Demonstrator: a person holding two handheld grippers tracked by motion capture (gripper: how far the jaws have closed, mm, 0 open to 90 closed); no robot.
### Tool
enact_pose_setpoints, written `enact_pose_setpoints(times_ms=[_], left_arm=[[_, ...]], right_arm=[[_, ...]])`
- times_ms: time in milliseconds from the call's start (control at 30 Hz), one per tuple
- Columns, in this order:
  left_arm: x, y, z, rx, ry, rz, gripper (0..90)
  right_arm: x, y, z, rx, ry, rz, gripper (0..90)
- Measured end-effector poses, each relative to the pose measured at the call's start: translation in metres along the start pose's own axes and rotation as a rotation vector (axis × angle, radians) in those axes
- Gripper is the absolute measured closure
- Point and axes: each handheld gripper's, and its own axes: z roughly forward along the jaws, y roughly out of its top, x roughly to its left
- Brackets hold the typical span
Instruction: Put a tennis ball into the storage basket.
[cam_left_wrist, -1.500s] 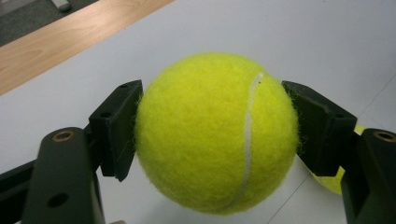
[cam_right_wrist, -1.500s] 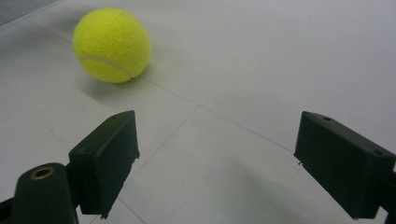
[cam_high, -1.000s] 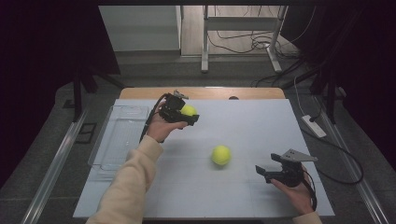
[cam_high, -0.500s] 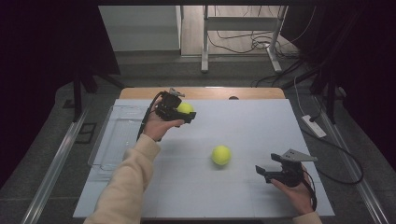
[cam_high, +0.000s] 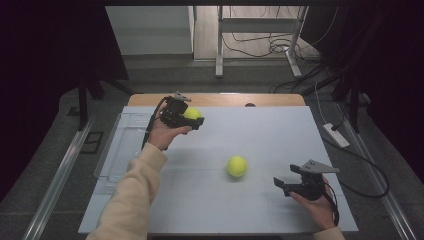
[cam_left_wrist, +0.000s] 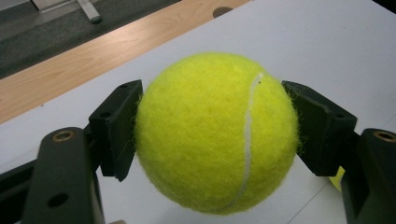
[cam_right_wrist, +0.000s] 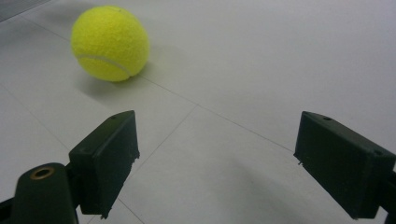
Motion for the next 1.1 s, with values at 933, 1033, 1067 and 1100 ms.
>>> enact_pose_setpoints(times_ms=[933, 1033, 1067, 1100], left_arm=[[0.024, -0.008, -0.016, -0.014, 0.064, -0.040, 26.3], [0.028, -0.010, -0.017, -0.019, 0.071, -0.056, 26.3], [0.030, -0.010, -0.018, -0.020, 0.072, -0.057, 26.3], [0.030, -0.010, -0.018, -0.021, 0.074, -0.062, 26.3]], right_arm=[[0.000, 0.000, 0.000, 0.004, -0.002, 0.003, 13.5], [0.000, 0.000, 0.001, 0.005, -0.001, 0.001, 13.5], [0.000, 0.000, 0.001, 0.005, -0.001, 0.002, 13.5], [0.000, 0.000, 0.001, 0.007, -0.001, 0.001, 13.5]])
